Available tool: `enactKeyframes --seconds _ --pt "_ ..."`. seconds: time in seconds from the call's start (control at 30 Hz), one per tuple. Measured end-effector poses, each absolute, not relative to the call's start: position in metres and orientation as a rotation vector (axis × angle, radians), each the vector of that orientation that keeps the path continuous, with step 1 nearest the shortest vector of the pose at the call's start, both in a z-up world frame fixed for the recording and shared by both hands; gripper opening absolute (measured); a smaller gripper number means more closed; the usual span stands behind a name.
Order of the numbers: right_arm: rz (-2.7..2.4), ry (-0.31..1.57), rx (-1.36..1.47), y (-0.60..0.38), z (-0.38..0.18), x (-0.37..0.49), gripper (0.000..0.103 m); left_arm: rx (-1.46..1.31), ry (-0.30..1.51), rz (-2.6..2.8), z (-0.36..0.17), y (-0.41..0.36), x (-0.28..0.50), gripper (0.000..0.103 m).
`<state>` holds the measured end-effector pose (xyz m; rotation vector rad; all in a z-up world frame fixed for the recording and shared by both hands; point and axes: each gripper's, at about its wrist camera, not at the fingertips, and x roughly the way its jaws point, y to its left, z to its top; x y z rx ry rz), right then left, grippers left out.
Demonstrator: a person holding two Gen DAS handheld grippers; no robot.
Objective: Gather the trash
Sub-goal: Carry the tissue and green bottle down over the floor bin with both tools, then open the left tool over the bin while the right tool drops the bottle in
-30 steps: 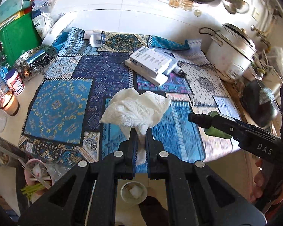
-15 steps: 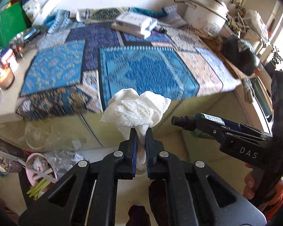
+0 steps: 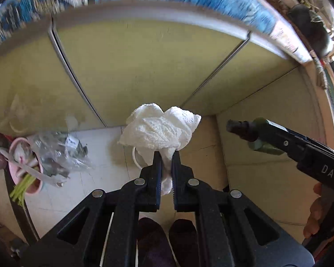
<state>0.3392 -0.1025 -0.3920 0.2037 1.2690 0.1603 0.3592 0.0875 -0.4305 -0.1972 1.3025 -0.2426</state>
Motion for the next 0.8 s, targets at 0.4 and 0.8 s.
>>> enactKeyframes --seconds 0.4,0.8 --pt "0.164 1.388 0.271 -0.138 -0.602 0.356 0.060 -0.301 1.403 -0.159 -0.644 0.061 0.368 0.007" --pt "0.223 1.437 0.261 -0.112 -0.709 0.368 0.060 -0.439 1.494 -0.106 -0.809 0.058 0.373 0.011"
